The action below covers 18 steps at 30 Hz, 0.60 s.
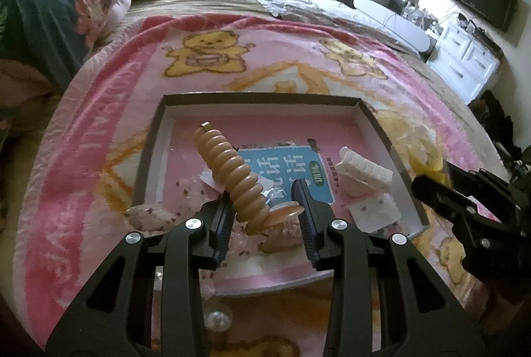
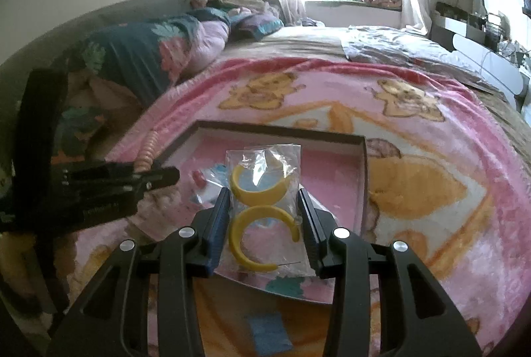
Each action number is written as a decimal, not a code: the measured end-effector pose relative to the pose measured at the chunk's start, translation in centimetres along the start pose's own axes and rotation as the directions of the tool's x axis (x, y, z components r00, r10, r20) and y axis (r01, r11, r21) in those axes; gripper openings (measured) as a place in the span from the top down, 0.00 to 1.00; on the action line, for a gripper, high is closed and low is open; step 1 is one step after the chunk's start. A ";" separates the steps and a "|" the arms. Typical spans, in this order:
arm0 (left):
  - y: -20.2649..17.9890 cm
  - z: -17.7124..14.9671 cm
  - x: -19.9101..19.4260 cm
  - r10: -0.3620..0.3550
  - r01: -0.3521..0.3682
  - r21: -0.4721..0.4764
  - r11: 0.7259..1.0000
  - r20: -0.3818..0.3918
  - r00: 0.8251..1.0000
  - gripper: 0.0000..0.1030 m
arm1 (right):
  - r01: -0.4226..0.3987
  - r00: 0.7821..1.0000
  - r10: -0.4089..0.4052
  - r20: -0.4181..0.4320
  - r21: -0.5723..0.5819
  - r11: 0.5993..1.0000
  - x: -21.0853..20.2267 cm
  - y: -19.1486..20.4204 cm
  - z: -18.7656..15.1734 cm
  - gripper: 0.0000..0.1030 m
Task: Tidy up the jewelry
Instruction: 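Lower the coil hair tie into the box with the left tool while the right tool lowers the bangle bag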
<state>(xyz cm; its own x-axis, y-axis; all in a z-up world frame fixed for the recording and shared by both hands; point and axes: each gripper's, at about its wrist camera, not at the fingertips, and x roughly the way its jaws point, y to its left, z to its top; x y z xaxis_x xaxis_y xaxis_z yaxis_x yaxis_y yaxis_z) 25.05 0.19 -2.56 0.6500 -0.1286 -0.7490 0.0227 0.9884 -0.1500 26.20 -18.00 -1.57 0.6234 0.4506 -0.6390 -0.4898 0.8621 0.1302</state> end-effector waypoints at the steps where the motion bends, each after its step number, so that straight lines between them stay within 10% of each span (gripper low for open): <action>1: 0.0 0.0 0.5 -0.001 0.001 -0.002 1.000 -0.008 1.000 0.73 | -0.002 1.000 0.002 -0.008 0.002 1.000 0.3 -0.2 -0.2 0.62; 18: 1.2 -0.8 4.2 0.027 -0.029 -0.027 0.999 -0.082 0.996 0.71 | 0.029 0.997 -0.030 -0.077 -0.020 0.999 4.0 -1.1 -1.1 0.62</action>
<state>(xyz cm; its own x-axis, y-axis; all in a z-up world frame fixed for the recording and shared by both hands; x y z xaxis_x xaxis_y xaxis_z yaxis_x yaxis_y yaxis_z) 27.20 0.75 -6.35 0.5855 -0.1084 -0.8034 -0.0168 0.9892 -0.1457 28.64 -17.41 -5.10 0.5894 0.4052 -0.6989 -0.4835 0.8700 0.0966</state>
